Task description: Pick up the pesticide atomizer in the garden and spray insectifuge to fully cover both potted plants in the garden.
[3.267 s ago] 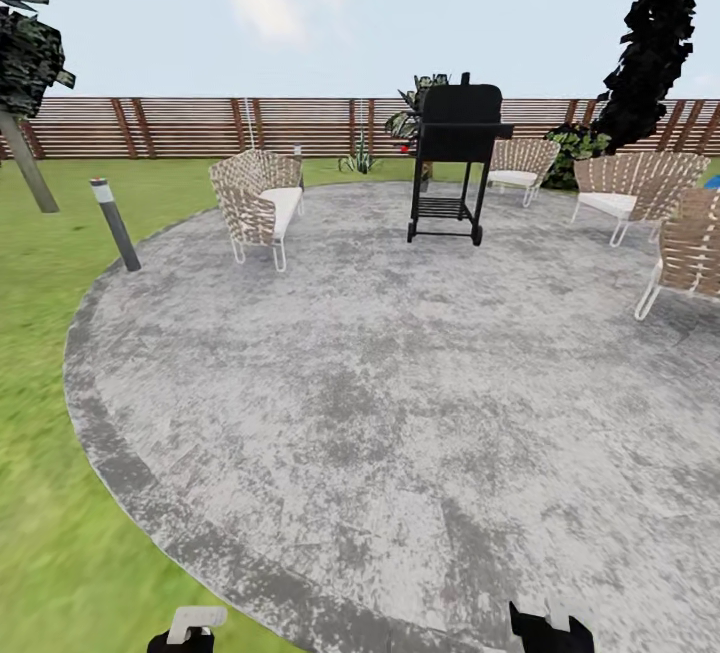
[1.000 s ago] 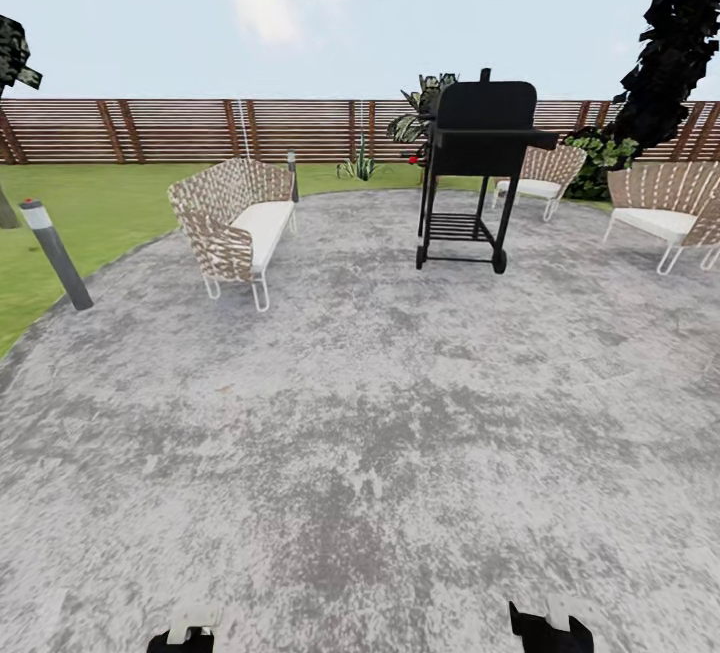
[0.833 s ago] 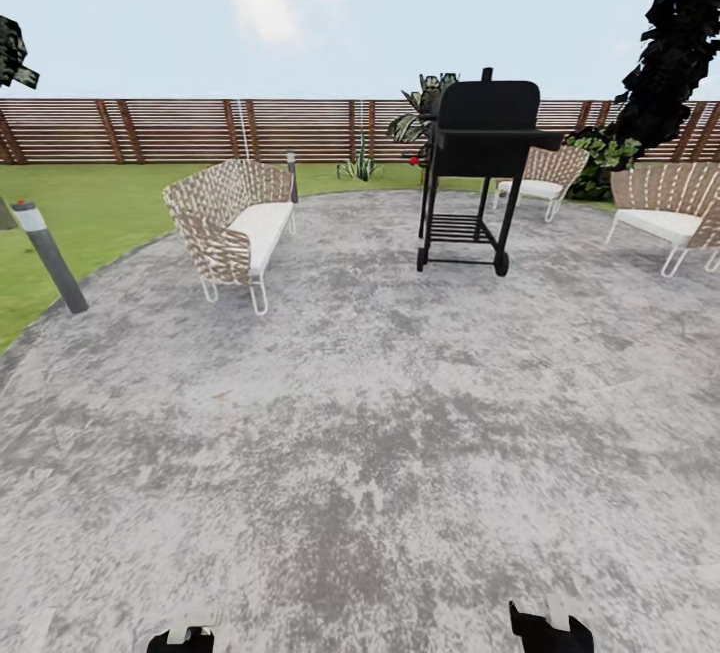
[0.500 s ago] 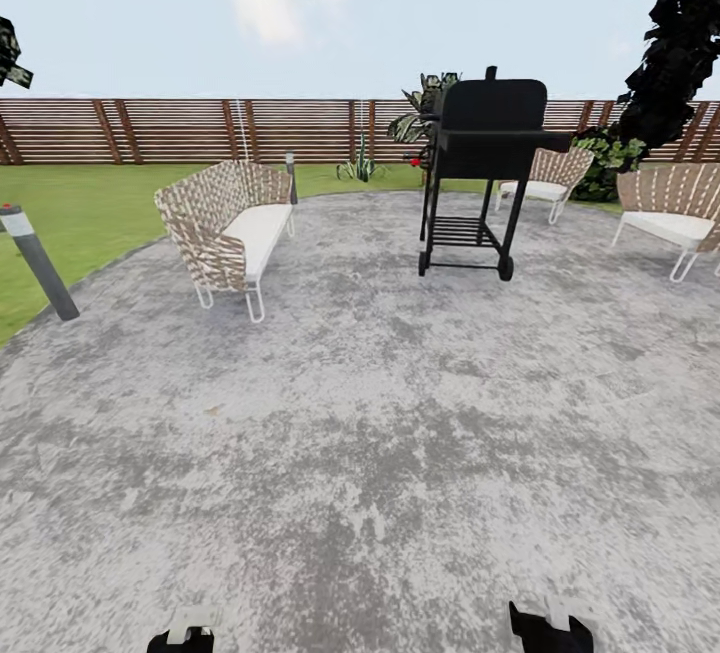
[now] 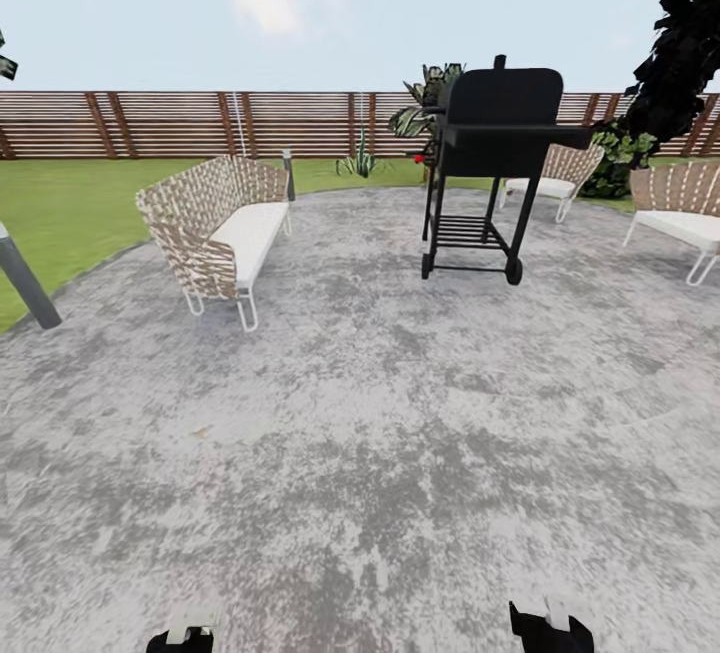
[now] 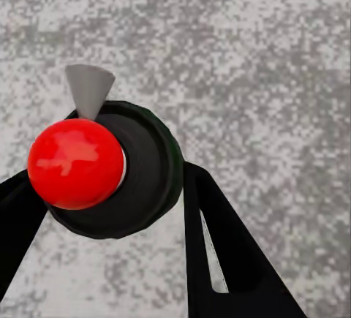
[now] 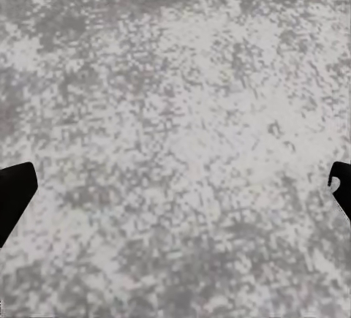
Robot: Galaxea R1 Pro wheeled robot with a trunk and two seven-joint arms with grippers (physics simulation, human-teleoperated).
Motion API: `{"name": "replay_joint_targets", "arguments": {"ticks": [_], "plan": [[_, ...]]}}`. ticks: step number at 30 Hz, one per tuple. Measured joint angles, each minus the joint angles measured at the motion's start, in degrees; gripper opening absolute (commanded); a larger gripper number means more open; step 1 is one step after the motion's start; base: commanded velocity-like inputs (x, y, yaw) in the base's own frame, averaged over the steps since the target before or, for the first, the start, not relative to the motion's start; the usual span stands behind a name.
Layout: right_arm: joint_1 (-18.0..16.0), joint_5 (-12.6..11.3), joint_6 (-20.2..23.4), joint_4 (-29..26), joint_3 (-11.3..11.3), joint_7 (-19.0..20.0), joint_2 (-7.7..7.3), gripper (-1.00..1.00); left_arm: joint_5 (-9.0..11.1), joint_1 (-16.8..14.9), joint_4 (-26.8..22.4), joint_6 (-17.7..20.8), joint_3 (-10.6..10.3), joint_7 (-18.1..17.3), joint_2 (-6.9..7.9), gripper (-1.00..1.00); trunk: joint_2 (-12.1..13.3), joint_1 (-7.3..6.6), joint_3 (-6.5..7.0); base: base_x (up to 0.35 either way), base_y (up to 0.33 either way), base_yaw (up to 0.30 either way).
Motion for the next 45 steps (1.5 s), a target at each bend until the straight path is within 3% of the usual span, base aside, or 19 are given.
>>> {"name": "replay_joint_targets", "arguments": {"ticks": [45], "plan": [[0.00,0.00,0.00,-0.03,-0.03,0.00,0.00,1.00,0.00,0.00,0.00,0.00,0.00,0.00,0.01,-1.00,0.00,0.00,0.00,0.336,0.000,0.000]]}}
